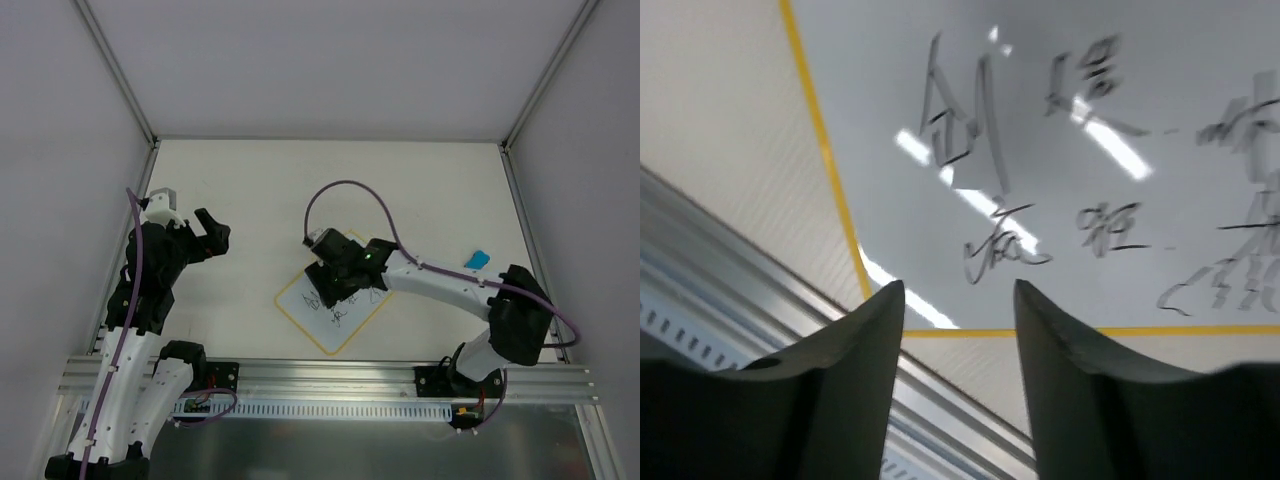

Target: Erase the whiteboard

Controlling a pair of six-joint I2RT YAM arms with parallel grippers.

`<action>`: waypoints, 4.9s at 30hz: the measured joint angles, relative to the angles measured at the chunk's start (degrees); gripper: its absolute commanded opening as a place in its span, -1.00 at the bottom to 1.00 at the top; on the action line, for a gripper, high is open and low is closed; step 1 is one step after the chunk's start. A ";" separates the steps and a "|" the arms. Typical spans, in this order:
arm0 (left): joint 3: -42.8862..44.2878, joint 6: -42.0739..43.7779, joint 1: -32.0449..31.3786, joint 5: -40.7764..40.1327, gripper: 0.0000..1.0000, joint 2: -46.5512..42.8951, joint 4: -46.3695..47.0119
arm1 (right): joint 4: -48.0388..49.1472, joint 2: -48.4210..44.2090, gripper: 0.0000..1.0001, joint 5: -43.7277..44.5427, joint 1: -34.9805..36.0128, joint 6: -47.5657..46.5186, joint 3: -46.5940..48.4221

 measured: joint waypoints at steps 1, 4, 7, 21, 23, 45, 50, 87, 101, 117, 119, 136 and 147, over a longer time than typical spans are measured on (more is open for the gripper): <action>-0.13 0.00 0.00 0.00 0.97 0.00 -0.02 | -0.09 -2.21 0.29 2.27 -2.01 -0.09 0.72; -0.35 0.00 0.00 0.00 0.97 -0.02 -0.02 | 0.57 -8.00 0.38 7.87 -11.32 0.37 1.42; -0.42 0.00 0.00 0.02 0.97 -0.09 0.00 | 1.40 -12.17 0.44 12.44 -24.04 1.70 -0.13; -0.42 -0.04 -0.13 0.04 0.97 -0.76 0.00 | 2.86 -13.09 0.41 14.88 -67.98 7.45 -13.86; -0.42 -0.04 -0.17 0.04 0.97 -0.79 0.00 | 4.02 -10.97 0.40 14.25 -69.66 7.76 -13.42; -0.50 -0.04 -0.92 0.04 0.97 -1.42 -0.02 | 8.48 1.46 0.07 11.28 -74.12 7.54 -8.33; -0.50 -0.04 -0.92 0.04 0.97 -1.42 0.00 | 8.92 2.03 0.00 11.21 -74.16 7.41 -8.33; -7.61 -15.80 -20.46 -1.81 0.79 20.55 1.70 | 10.05 8.11 -0.67 12.17 -17.73 3.08 3.30; -14.53 -22.62 -23.12 -6.21 0.26 27.65 7.02 | 5.33 18.69 -0.69 11.74 -5.29 5.92 13.57; -14.10 -26.69 -26.97 -6.05 -0.12 36.89 15.15 | 3.61 18.69 -0.72 11.89 -5.14 9.14 13.70; -13.84 -27.06 -27.19 -6.01 -0.28 37.62 15.58 | 3.56 18.69 -0.72 11.89 -5.14 9.29 13.70; -15.45 -27.63 -27.96 -2.95 -0.72 25.33 12.66 | 2.80 18.80 -0.73 11.19 -5.14 9.62 14.08; -15.45 -29.40 -29.92 0.07 -0.83 31.93 12.33 | 2.71 18.93 -0.73 10.67 -5.14 9.73 14.25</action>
